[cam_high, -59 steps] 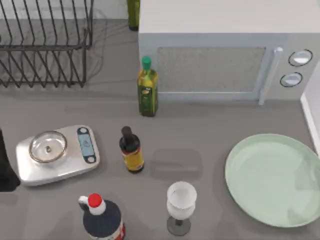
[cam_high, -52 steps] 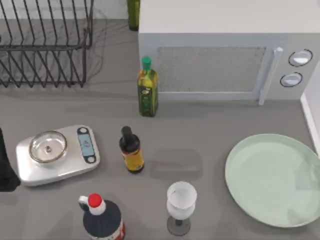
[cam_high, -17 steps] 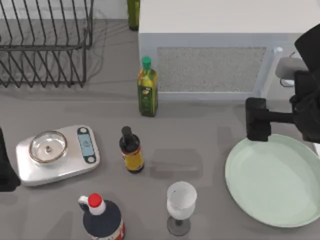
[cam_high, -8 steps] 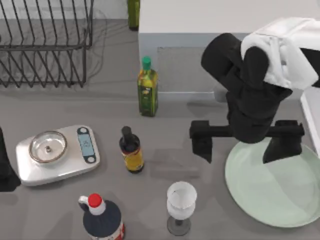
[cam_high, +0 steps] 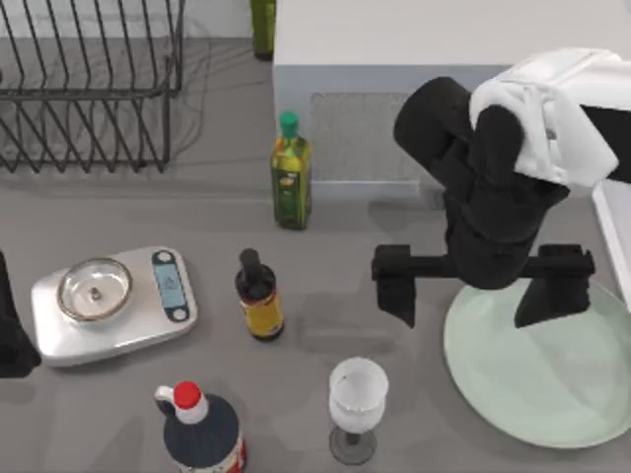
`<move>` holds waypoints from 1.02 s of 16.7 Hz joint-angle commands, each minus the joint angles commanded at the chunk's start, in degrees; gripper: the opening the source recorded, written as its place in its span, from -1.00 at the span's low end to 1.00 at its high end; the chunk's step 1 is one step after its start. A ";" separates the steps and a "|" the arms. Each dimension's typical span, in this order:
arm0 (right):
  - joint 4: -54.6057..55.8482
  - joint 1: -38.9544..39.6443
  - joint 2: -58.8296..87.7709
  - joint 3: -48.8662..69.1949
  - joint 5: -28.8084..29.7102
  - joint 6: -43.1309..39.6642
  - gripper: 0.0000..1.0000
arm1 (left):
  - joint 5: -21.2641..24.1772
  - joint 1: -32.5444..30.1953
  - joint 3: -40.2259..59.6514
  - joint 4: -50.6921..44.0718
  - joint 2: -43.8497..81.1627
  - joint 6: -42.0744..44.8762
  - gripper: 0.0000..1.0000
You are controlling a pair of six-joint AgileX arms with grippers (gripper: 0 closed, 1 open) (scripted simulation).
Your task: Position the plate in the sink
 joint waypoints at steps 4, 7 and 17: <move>10.38 0.18 4.19 -5.27 0.03 0.15 1.00 | 0.00 0.00 0.00 0.00 0.00 0.00 1.00; 17.42 0.32 7.35 -9.19 0.06 0.26 1.00 | 0.00 0.00 0.00 0.00 0.00 0.00 1.00; 19.19 0.40 8.50 -10.43 0.07 0.33 0.40 | 0.00 0.00 0.00 0.00 0.00 0.00 1.00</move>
